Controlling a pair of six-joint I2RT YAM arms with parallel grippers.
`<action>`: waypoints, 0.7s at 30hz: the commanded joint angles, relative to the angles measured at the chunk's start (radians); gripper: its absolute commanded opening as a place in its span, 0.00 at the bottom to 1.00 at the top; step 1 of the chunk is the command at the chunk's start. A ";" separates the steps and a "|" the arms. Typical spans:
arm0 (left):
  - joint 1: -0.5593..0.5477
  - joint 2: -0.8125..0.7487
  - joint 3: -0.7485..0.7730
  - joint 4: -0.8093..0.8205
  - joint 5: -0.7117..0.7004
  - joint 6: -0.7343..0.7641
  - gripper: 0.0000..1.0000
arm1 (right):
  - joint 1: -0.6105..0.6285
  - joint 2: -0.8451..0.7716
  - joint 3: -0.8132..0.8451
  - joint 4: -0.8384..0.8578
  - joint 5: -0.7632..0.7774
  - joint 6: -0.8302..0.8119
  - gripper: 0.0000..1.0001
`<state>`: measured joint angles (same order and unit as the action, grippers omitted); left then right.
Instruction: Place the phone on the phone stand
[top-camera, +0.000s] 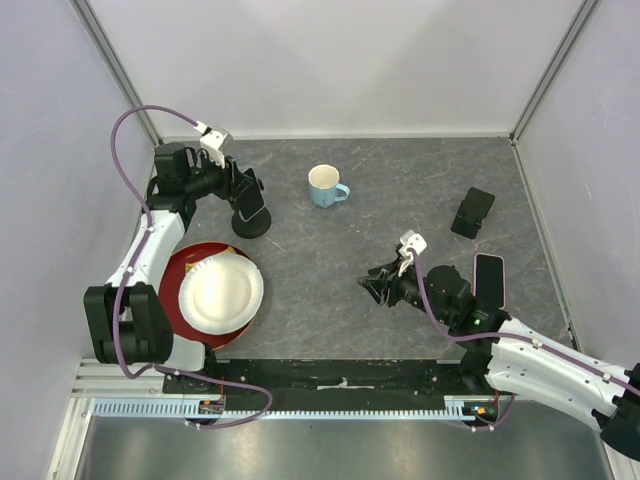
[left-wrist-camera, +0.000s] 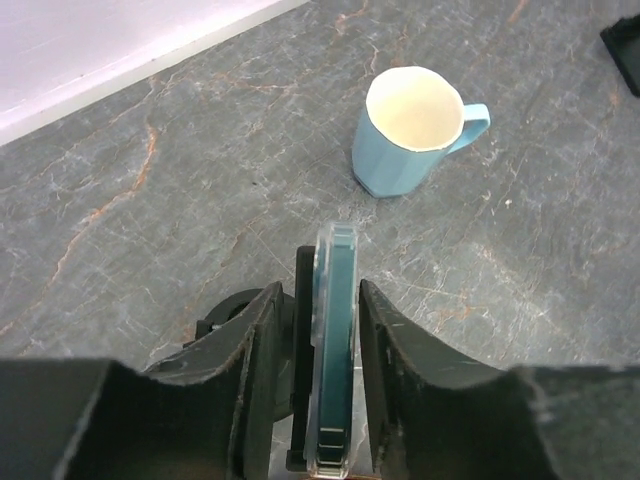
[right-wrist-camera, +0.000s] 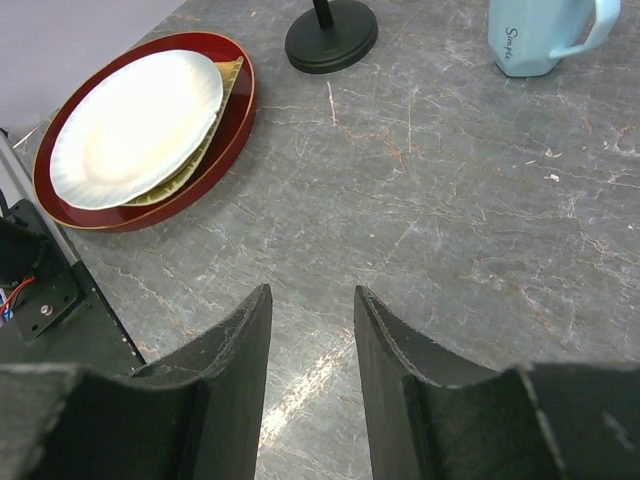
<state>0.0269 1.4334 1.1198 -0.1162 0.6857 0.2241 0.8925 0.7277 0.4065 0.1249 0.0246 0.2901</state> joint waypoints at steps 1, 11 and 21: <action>0.002 -0.047 0.041 0.046 -0.080 -0.115 0.48 | -0.004 -0.025 0.048 -0.007 -0.014 0.018 0.45; 0.002 -0.120 -0.020 0.084 -0.146 -0.422 0.65 | -0.003 0.006 0.071 -0.013 -0.022 0.034 0.46; 0.002 -0.134 -0.005 0.035 -0.173 -0.373 0.64 | -0.003 0.022 0.087 -0.011 -0.023 0.035 0.47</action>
<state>0.0269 1.2911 1.0897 -0.0872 0.5209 -0.1528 0.8925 0.7483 0.4477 0.0921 0.0132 0.3164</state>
